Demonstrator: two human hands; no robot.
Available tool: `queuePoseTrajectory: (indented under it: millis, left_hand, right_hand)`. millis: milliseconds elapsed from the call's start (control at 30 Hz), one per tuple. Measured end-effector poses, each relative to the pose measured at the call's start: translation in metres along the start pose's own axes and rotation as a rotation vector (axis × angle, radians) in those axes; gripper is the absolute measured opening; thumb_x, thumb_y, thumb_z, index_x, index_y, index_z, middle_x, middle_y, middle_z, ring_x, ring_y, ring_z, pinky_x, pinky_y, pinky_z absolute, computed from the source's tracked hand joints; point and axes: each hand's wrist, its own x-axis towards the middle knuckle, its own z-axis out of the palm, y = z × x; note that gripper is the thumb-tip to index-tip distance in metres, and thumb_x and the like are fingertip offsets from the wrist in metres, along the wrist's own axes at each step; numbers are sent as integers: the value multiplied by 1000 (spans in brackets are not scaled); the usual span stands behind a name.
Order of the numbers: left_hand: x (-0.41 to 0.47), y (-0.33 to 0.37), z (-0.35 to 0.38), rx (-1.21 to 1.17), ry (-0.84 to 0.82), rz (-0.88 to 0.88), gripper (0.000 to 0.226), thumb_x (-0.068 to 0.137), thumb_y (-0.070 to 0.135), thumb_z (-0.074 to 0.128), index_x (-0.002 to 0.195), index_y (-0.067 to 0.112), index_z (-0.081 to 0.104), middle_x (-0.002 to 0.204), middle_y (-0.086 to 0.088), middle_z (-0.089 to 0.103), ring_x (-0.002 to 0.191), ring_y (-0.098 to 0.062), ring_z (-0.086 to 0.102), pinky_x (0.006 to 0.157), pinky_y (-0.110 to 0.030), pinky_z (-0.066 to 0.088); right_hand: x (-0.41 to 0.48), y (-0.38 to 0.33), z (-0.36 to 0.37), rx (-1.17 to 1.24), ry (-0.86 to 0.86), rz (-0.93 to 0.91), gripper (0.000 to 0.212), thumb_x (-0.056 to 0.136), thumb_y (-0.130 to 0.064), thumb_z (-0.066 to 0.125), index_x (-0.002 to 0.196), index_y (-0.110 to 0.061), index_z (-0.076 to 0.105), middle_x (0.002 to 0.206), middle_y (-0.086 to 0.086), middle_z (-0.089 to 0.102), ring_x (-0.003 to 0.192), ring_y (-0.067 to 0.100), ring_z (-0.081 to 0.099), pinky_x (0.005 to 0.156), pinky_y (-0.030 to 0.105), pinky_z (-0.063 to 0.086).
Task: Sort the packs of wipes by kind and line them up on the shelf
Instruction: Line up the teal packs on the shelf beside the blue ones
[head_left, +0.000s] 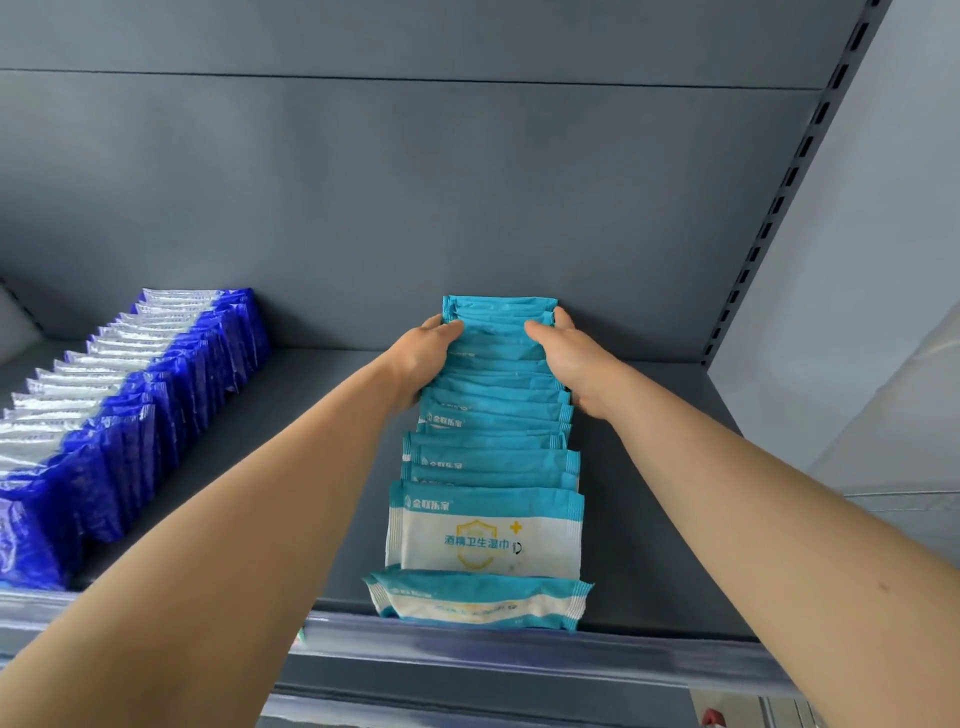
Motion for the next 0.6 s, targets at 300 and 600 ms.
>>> queuePoseTrajectory:
  millis: [300,600]
  left_hand:
    - [-40,-25,-8,312,6,188,63,97,31,53,149,35,18,123,6,60,88,-11,66,78,-30,55]
    - [-147,-18,-48,317,-361,291,99,61,55,81,143,28,33,130,23,50,103,16,54,100,-26,41]
  right_hand:
    - [-40,16,8,-165,42,-50,86,92,-42,52,150,-31,-10,155,-4,28,132,19,42,110,42,35]
    - [-148,2,2,-181,-54,-171,97,62,-63,74,145,-31,35,150,-13,34,138,8,30,109,28,26]
